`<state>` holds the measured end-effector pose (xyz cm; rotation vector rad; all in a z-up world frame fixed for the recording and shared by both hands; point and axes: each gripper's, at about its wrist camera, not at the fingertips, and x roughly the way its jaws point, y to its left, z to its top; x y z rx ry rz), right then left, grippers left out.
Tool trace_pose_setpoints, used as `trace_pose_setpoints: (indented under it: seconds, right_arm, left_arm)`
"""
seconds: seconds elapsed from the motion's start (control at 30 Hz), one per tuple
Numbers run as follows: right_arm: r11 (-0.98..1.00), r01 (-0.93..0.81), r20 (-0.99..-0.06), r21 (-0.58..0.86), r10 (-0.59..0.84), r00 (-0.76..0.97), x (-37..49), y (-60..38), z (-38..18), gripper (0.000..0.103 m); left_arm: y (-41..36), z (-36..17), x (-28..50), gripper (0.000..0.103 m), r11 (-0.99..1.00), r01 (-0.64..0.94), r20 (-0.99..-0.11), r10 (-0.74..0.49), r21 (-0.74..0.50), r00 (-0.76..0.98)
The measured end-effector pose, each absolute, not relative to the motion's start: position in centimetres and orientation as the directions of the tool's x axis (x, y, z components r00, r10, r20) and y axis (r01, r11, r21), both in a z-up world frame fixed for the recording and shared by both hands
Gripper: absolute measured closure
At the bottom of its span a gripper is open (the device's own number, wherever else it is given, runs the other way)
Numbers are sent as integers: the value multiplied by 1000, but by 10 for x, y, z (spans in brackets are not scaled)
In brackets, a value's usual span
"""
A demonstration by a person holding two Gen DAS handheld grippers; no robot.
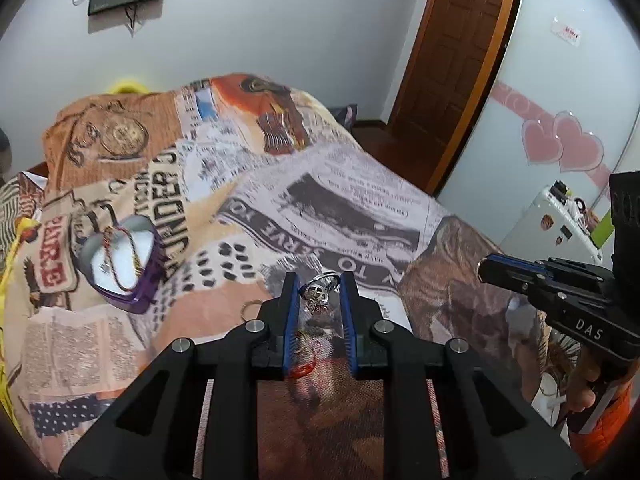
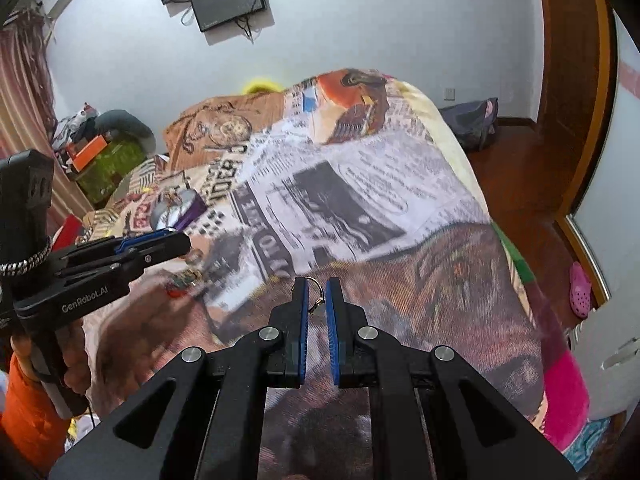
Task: Organize jewelry
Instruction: 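Lift the gold ring with right tool while left tool grips an earring, then carry both held pieces over the purple tin and lower them inside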
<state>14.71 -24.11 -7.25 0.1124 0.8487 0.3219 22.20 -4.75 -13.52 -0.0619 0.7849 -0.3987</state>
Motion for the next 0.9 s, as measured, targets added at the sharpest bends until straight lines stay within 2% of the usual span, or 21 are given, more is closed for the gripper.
trace_pose_setpoints:
  seconds: [0.37, 0.9]
  right_arm:
    - [923, -316, -662, 219, 379, 647, 163, -200, -40, 95]
    - [863, -465, -607, 195, 479, 634, 195, -120, -4, 95]
  left_arm:
    - [2, -106, 204, 84, 950, 245, -618, -311, -192, 722]
    - [80, -92, 207, 84, 979, 99, -579, -186, -178, 794]
